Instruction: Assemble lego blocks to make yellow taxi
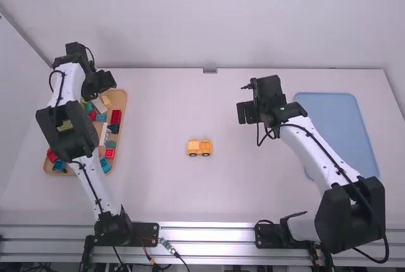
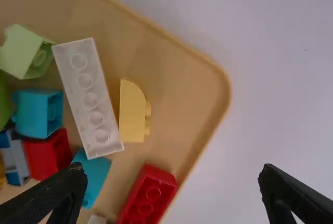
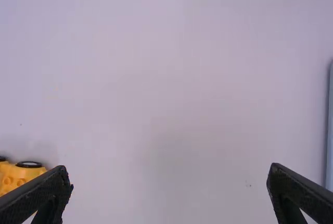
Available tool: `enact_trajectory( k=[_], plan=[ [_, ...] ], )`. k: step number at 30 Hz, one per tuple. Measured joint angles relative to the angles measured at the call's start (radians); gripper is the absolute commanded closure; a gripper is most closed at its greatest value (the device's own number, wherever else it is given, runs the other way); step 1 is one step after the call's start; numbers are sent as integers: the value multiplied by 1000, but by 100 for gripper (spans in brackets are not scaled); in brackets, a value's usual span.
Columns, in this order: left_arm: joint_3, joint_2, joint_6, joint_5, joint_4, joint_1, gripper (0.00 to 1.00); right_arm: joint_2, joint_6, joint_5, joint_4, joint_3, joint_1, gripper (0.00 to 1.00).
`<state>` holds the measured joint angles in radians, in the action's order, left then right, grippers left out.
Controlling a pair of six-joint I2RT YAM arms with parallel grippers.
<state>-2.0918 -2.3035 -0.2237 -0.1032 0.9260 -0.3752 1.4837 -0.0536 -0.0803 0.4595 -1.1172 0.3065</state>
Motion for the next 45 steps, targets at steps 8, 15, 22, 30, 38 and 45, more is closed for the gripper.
enact_trajectory(
  k=[8, 15, 22, 30, 38, 45],
  plan=[
    [-85, -121, -13, 44, 37, 6, 18, 0, 2, 0, -30, 0, 0, 1],
    [-68, -121, -10, 93, -1, 16, 21, 0, 5, 0, -29, 0, 0, 1],
    [-42, -121, 5, 108, 13, 16, 28, 0, 5, -1, -30, 0, -1, 1],
    [-42, -121, 8, 108, -39, 17, 24, 0, 6, -1, -30, 0, -1, 1],
    [-41, -121, 19, 108, -149, 21, 13, 0, 8, -1, -30, 0, -7, 1],
    [-42, -121, 24, 96, -147, 25, 15, 0, 11, -1, -31, 5, -6, 1]
  ],
)
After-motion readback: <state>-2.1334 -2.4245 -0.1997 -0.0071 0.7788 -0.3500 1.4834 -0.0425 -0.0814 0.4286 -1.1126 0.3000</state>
